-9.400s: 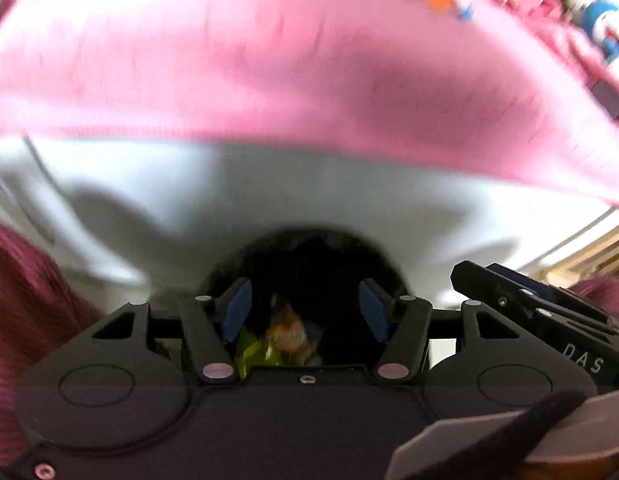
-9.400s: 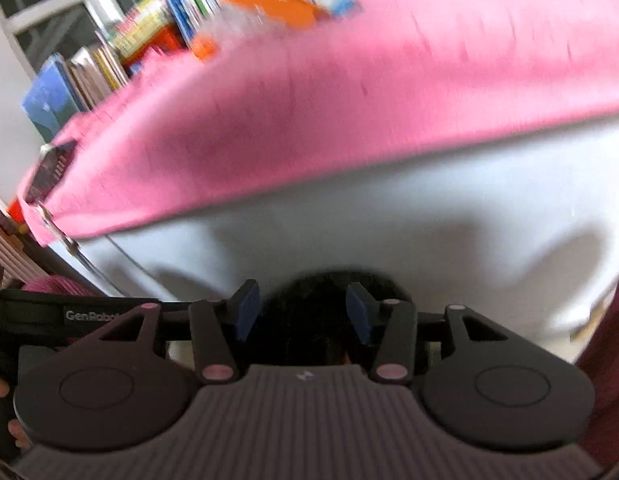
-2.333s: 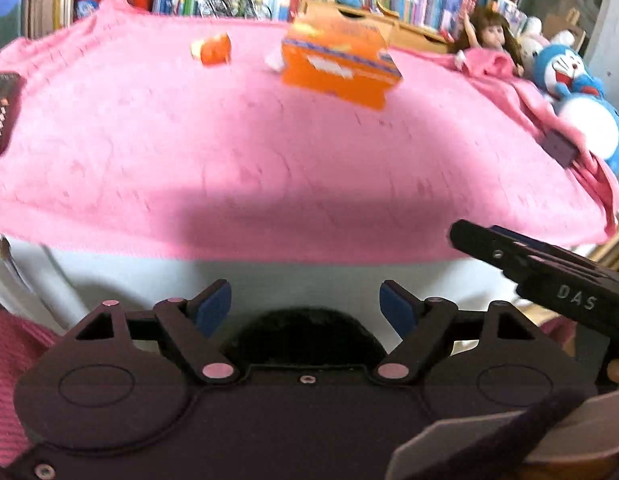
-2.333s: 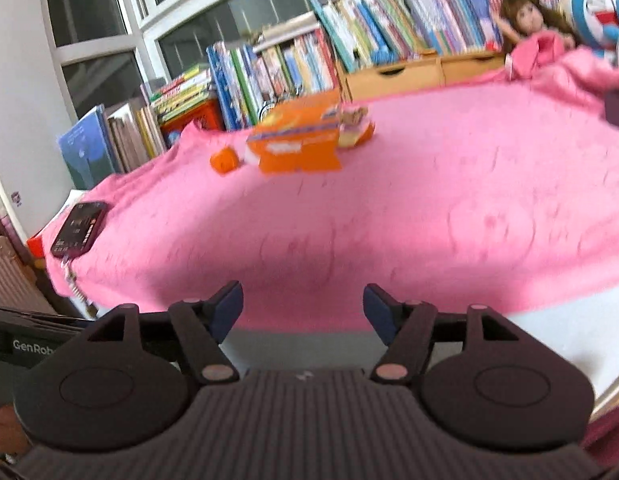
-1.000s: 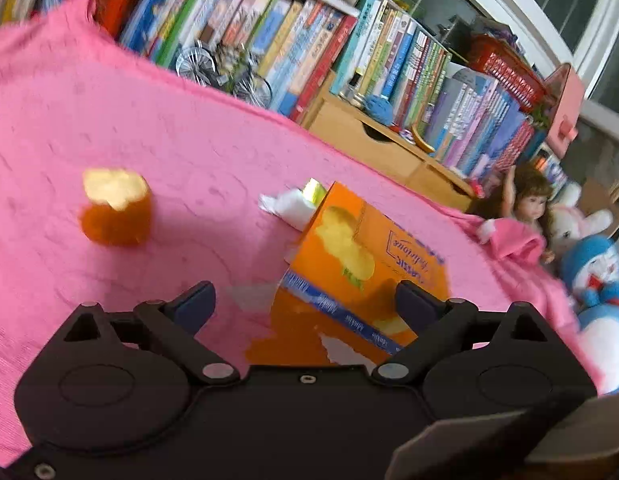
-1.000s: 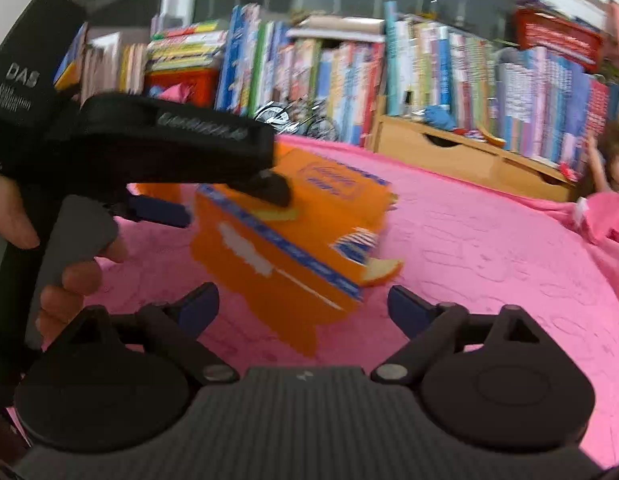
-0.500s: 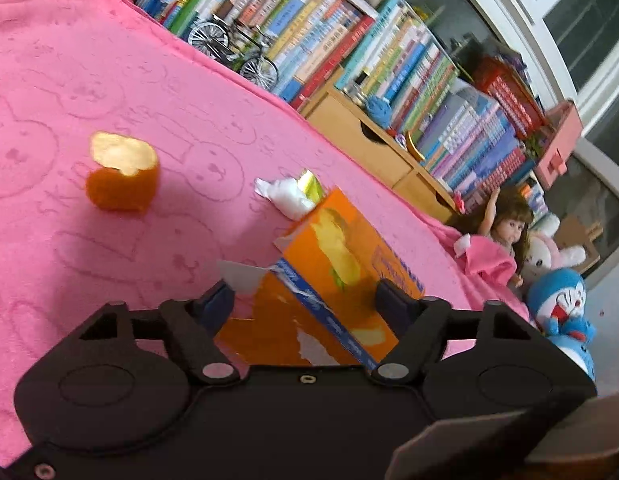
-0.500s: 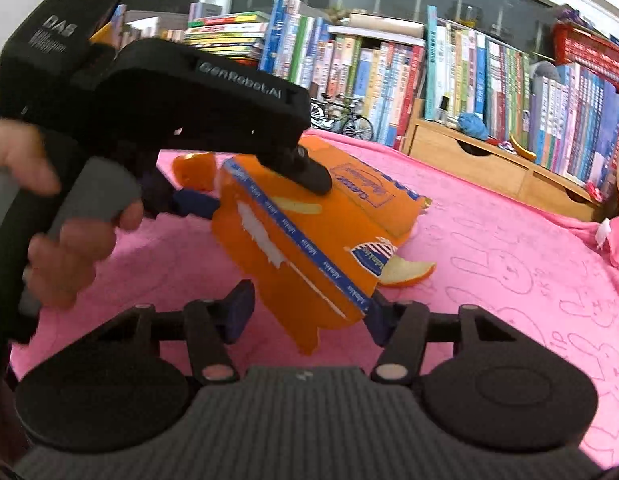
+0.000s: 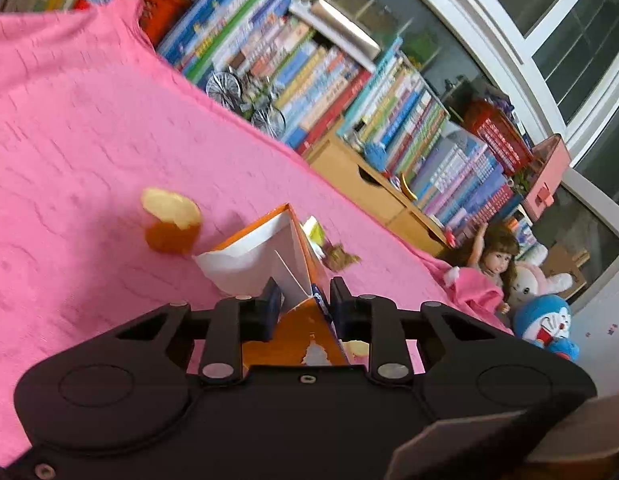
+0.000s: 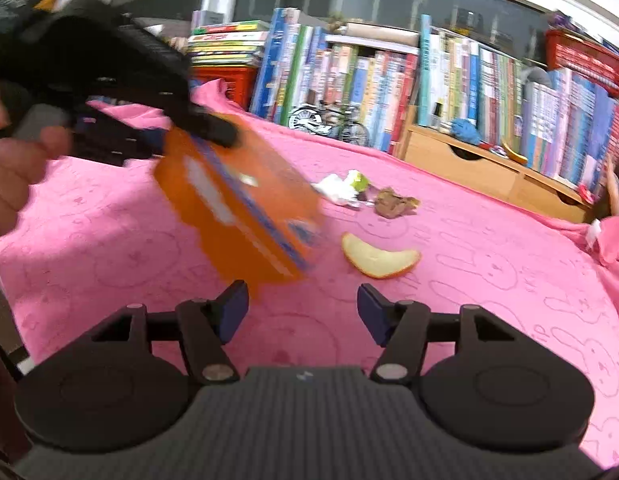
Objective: Collect trash
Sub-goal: 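Grasp the orange tissue box with the left gripper while the right gripper grasps the pale fruit slice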
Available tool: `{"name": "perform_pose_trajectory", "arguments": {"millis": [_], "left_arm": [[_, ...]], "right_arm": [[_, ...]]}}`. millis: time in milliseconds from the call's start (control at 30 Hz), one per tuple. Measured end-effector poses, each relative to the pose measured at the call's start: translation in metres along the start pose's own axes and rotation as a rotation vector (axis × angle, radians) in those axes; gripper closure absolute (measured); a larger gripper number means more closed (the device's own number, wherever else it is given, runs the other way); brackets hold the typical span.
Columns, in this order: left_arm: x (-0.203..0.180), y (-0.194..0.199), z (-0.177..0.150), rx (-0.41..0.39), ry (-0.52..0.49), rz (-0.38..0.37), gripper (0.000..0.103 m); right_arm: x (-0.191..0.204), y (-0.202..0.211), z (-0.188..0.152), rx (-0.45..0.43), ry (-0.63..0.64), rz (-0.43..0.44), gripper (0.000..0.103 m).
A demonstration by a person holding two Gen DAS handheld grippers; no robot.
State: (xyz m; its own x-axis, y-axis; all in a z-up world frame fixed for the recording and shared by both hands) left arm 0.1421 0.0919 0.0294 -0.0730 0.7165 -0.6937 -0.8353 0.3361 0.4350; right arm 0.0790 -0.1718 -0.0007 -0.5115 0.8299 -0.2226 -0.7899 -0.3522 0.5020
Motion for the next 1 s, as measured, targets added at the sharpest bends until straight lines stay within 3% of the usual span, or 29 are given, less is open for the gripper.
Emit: {"name": "perform_pose_trajectory", "arguments": {"millis": [167,400,467,567,600,633,733,1000], "left_arm": [[0.007,0.026,0.004,-0.072,-0.028,0.035,0.079],[0.003,0.061,0.0,-0.186,-0.132,0.073,0.079],[0.0,0.065,-0.002,-0.198,-0.174,0.082,0.079],[-0.004,0.068,-0.006,-0.211,-0.212,0.094,0.079],[-0.004,0.068,-0.007,-0.214,-0.219,0.097,0.079],[-0.006,0.068,-0.008,-0.215,-0.225,0.098,0.079],[-0.008,0.07,-0.013,-0.22,-0.247,0.1,0.079],[-0.023,0.085,-0.033,-0.233,-0.29,0.107,0.079]], "right_arm": [[-0.032,-0.023,0.006,0.038,-0.127,-0.106,0.019],[-0.047,-0.082,0.022,0.146,-0.177,-0.118,0.002],[-0.048,-0.097,0.024,0.182,-0.187,-0.132,0.002],[-0.051,-0.109,0.024,0.227,-0.238,-0.113,0.015],[-0.051,-0.107,0.024,0.215,-0.259,-0.104,0.032],[-0.051,-0.103,0.025,0.208,-0.268,-0.109,0.04],[-0.045,-0.088,0.027,0.165,-0.241,-0.108,0.055],[-0.035,-0.032,0.026,0.063,-0.273,-0.049,0.06]]}}
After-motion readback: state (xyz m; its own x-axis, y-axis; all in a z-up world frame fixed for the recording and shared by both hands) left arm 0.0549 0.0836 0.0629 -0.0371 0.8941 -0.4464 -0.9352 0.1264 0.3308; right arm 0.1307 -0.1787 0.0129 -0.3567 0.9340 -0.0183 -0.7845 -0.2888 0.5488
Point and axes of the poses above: each gripper's, at about its wrist camera, not at the fingertips, and y roughly against the way its jaws point, x to its left, z to its top, the point moved 3 cm from there along -y, roughly the way its jaws point, and after that the axes turned 6 degrees about y, right-handed, at the moved point
